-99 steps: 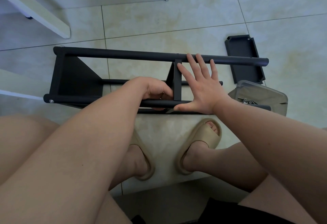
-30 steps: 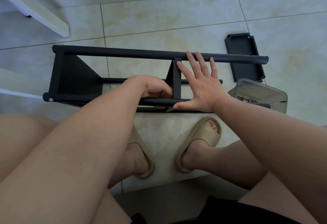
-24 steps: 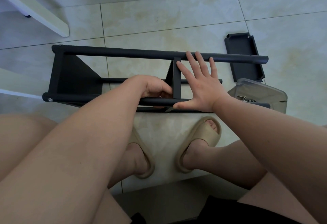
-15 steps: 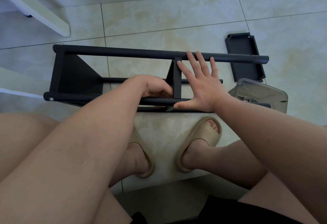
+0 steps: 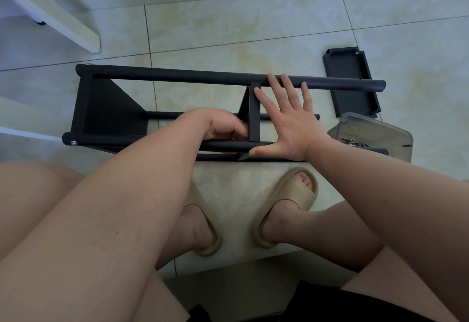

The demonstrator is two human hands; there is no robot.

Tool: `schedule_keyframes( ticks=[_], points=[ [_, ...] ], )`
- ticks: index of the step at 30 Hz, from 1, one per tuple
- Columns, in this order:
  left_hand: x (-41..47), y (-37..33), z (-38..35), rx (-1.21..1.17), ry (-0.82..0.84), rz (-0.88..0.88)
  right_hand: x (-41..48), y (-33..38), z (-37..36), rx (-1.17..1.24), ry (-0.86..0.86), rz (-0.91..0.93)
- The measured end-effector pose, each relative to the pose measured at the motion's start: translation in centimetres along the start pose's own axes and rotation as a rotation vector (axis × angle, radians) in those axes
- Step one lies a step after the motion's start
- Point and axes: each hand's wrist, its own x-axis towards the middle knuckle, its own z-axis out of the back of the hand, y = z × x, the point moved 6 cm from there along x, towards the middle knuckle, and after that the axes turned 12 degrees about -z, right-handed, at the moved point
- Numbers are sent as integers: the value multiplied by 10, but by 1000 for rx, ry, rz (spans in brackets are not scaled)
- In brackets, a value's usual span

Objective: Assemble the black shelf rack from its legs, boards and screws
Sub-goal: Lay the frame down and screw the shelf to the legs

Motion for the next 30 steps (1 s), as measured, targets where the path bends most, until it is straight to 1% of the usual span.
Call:
schedule_keyframes(
  ticks=[5, 10, 12, 21, 27, 30],
  points=[
    [2, -1, 1, -49, -34, -37, 0, 1, -1, 7, -9, 3],
    [-1, -2, 0, 63, -40, 26, 0, 0, 0, 9, -13, 3],
    [-2, -3, -1, 75, -37, 24, 0, 0, 0, 4, -7, 2],
    [1, -1, 2, -40, -42, -34, 0, 0, 0, 0, 7, -1],
    [-2, -1, 0, 50, -5, 33, 0, 0, 0, 3, 8, -1],
    [-2, 0, 1, 51, -2, 37, 0, 0, 0, 10, 1, 0]
  ],
)
